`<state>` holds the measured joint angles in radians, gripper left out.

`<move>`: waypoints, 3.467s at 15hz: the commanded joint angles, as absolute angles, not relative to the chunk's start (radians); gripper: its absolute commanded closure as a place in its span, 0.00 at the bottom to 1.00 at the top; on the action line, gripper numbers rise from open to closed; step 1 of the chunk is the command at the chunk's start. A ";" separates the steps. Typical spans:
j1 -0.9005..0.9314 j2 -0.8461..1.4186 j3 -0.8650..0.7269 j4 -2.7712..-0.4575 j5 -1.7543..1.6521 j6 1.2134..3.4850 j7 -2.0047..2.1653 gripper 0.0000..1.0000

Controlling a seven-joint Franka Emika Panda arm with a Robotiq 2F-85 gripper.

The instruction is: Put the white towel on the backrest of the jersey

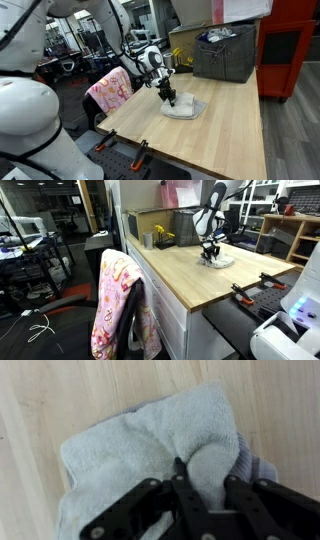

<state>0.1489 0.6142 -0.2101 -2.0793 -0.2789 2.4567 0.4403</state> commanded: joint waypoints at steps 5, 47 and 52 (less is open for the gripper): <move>0.167 0.586 -0.222 -2.102 -0.296 2.465 0.450 0.19; 0.167 0.278 -0.084 -2.090 -0.231 2.239 0.515 0.97; 0.168 0.313 -0.076 -2.079 -0.251 2.201 0.533 0.92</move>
